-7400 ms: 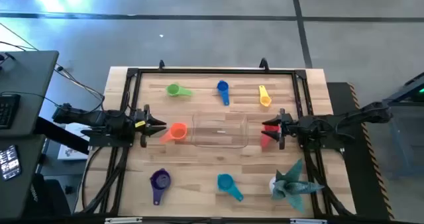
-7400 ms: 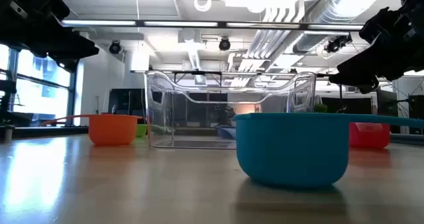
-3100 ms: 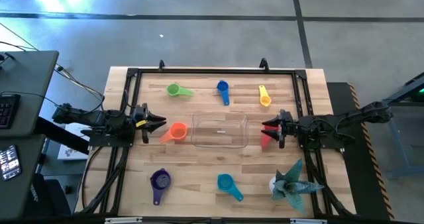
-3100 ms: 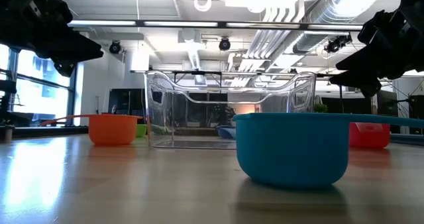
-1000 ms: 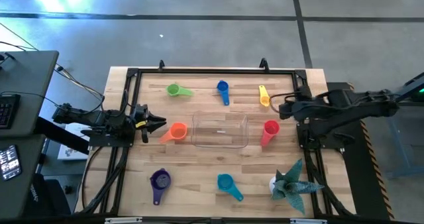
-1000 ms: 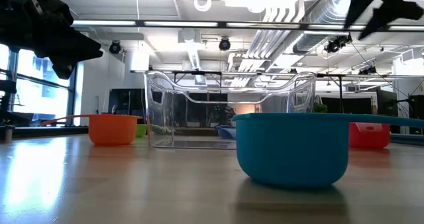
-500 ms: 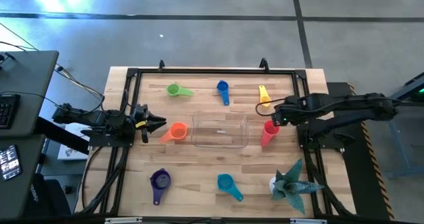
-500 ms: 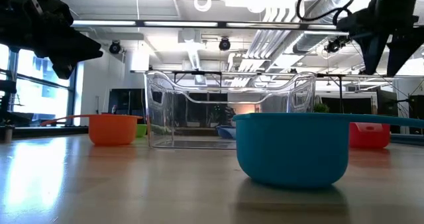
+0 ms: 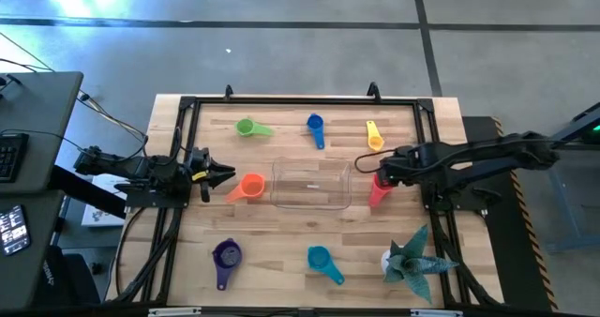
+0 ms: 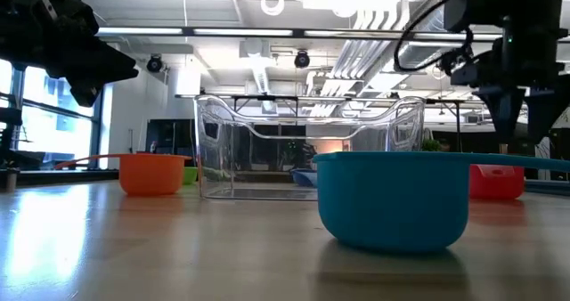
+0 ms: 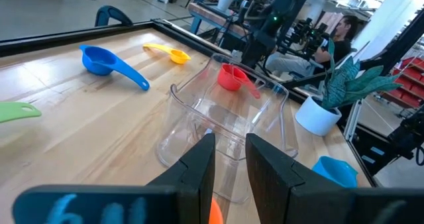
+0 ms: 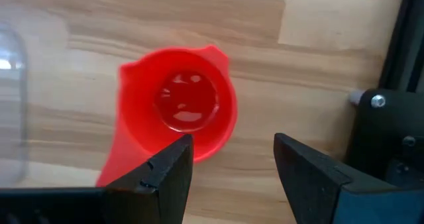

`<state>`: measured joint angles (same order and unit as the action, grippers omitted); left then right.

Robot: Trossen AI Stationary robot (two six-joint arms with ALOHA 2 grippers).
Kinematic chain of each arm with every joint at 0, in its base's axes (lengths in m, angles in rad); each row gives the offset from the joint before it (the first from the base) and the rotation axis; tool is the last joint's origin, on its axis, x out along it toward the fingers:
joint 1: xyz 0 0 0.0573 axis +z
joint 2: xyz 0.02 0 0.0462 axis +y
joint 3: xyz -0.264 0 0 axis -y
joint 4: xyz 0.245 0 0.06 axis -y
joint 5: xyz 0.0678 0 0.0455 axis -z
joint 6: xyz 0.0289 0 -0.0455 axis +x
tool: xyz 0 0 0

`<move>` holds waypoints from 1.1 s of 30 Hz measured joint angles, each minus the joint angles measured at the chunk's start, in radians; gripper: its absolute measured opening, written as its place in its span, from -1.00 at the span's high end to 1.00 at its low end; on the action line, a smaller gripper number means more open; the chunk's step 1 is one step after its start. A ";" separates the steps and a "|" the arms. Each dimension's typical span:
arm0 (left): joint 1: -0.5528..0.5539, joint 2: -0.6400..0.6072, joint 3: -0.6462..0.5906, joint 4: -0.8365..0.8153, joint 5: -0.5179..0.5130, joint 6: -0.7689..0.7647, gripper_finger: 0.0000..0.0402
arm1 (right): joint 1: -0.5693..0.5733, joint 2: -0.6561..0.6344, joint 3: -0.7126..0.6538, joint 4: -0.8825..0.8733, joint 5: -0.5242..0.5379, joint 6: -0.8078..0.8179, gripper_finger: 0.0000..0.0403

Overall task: Nest measuring cups in basket
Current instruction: Move the red measuring cup to the bottom center of the table

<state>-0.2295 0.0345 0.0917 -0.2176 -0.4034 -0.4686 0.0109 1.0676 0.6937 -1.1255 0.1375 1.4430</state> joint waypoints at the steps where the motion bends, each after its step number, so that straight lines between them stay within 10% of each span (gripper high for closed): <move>1: 0.000 0.000 0.000 0.000 0.000 0.000 0.63 | 0.000 0.004 -0.009 0.005 0.000 0.010 0.00; 26: 0.000 0.000 0.000 -0.001 0.000 0.000 0.63 | -0.006 0.191 -0.076 0.139 0.027 0.038 0.01; 33: 0.000 0.000 0.000 -0.001 0.000 0.000 0.63 | -0.006 0.209 -0.076 0.162 0.019 0.034 0.37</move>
<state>-0.2298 0.0345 0.0917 -0.2188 -0.4038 -0.4686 0.0044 1.2766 0.6182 -0.9630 0.1566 1.4769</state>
